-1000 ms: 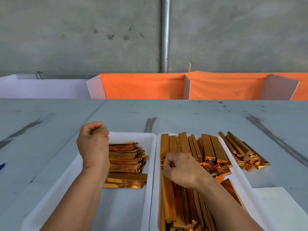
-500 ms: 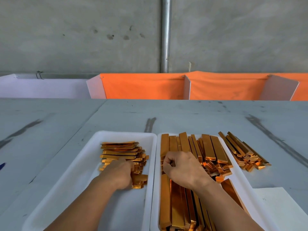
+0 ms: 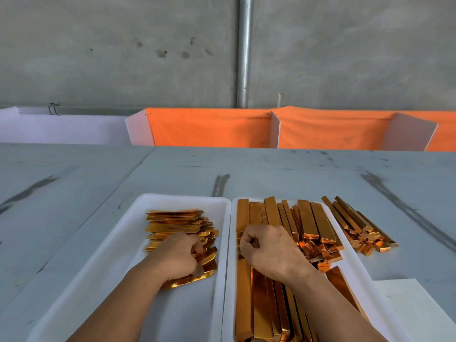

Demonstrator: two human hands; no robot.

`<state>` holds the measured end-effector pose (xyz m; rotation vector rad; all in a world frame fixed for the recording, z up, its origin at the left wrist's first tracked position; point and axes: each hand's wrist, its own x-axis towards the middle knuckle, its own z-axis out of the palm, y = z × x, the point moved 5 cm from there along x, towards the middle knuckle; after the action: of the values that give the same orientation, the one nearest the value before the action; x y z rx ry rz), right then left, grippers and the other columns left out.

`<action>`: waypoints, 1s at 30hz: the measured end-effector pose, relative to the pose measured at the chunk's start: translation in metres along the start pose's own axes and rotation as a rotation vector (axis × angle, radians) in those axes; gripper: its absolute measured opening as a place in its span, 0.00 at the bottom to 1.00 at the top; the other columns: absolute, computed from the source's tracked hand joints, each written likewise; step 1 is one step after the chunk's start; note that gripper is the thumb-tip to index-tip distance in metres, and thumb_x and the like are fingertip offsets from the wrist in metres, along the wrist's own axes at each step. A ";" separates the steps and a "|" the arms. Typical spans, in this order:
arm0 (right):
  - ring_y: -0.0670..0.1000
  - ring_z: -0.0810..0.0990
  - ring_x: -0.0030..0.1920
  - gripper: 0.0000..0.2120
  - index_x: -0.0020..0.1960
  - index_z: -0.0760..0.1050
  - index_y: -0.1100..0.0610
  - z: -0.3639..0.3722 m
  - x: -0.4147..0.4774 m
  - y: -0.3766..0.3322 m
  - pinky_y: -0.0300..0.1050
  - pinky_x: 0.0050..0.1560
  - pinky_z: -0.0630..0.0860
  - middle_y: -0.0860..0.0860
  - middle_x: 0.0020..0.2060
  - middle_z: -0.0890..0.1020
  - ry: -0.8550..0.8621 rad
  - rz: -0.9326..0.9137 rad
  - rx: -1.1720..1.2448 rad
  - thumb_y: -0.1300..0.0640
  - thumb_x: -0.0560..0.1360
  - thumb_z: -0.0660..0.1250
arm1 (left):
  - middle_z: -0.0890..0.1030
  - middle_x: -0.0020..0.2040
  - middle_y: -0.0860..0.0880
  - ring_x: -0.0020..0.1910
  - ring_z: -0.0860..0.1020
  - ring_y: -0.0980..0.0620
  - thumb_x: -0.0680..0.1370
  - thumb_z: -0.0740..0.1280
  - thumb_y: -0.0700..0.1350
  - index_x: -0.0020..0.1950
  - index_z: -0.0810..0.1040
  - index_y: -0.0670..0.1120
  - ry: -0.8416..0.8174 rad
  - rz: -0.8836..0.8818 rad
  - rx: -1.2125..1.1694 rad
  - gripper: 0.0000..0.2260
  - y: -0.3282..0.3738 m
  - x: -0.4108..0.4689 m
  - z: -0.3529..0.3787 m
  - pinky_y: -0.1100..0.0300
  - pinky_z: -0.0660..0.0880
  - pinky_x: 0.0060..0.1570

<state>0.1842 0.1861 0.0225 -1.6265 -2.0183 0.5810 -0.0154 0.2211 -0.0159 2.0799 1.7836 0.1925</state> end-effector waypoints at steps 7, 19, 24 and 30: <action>0.41 0.76 0.29 0.08 0.40 0.76 0.47 0.000 0.000 0.001 0.32 0.30 0.69 0.44 0.32 0.79 0.006 0.000 0.004 0.53 0.77 0.65 | 0.79 0.44 0.60 0.45 0.76 0.61 0.75 0.70 0.45 0.43 0.79 0.58 0.132 0.018 -0.207 0.07 0.005 -0.001 -0.012 0.69 0.69 0.36; 0.39 0.74 0.26 0.08 0.40 0.76 0.47 0.000 -0.001 -0.002 0.32 0.28 0.68 0.44 0.31 0.78 0.004 -0.012 0.000 0.54 0.78 0.65 | 0.71 0.60 0.53 0.53 0.71 0.51 0.66 0.79 0.51 0.62 0.68 0.57 -0.137 -0.056 0.170 0.30 0.005 -0.008 0.012 0.61 0.69 0.45; 0.41 0.75 0.28 0.08 0.40 0.76 0.48 0.000 -0.002 -0.002 0.32 0.30 0.69 0.44 0.31 0.78 0.008 -0.011 0.014 0.54 0.78 0.65 | 0.75 0.51 0.54 0.47 0.73 0.53 0.68 0.76 0.48 0.53 0.70 0.55 -0.100 -0.043 0.213 0.19 0.010 -0.011 0.011 0.63 0.68 0.36; 0.43 0.76 0.27 0.09 0.39 0.76 0.47 -0.002 -0.002 -0.002 0.34 0.30 0.72 0.44 0.30 0.78 0.040 -0.027 0.031 0.55 0.77 0.65 | 0.78 0.42 0.55 0.42 0.76 0.55 0.72 0.64 0.42 0.44 0.78 0.55 0.142 0.010 0.069 0.08 0.017 -0.009 -0.008 0.62 0.70 0.35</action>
<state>0.1836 0.1840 0.0252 -1.5780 -1.9891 0.5629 -0.0044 0.2117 -0.0009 2.1718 1.8872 0.2919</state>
